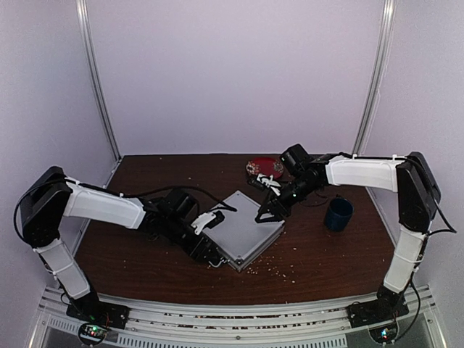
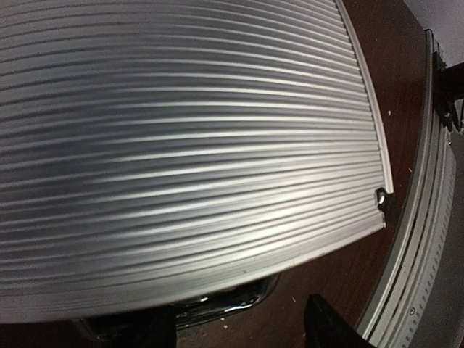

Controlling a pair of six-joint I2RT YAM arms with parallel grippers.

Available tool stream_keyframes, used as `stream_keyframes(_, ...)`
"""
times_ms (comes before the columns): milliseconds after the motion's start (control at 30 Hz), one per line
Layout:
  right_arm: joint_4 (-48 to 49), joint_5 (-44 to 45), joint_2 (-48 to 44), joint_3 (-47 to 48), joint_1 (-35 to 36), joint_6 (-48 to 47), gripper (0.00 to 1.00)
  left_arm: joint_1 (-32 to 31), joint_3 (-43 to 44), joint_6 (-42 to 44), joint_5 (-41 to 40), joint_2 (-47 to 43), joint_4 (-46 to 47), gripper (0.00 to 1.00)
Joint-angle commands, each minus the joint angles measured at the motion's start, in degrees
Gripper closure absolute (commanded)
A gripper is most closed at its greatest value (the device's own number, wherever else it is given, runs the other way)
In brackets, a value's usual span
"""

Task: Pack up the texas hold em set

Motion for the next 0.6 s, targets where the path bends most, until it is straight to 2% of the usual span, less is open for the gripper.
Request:
stream_keyframes(0, -0.6, 0.6, 0.8, 0.0, 0.3, -0.8, 0.51, -0.9, 3.1, -0.4, 1.5, -5.2, 1.5, 0.39)
stream_keyframes(367, -1.2, 0.7, 1.6, 0.3, 0.5, -1.1, 0.51, -0.9, 3.3, -0.4, 0.4, -4.9, 1.6, 0.39)
stream_keyframes(567, -1.3, 0.6, 1.5, 0.2, 0.7, -1.3, 0.51, -0.9, 1.4, -0.6, -0.8, -8.4, -0.7, 0.39)
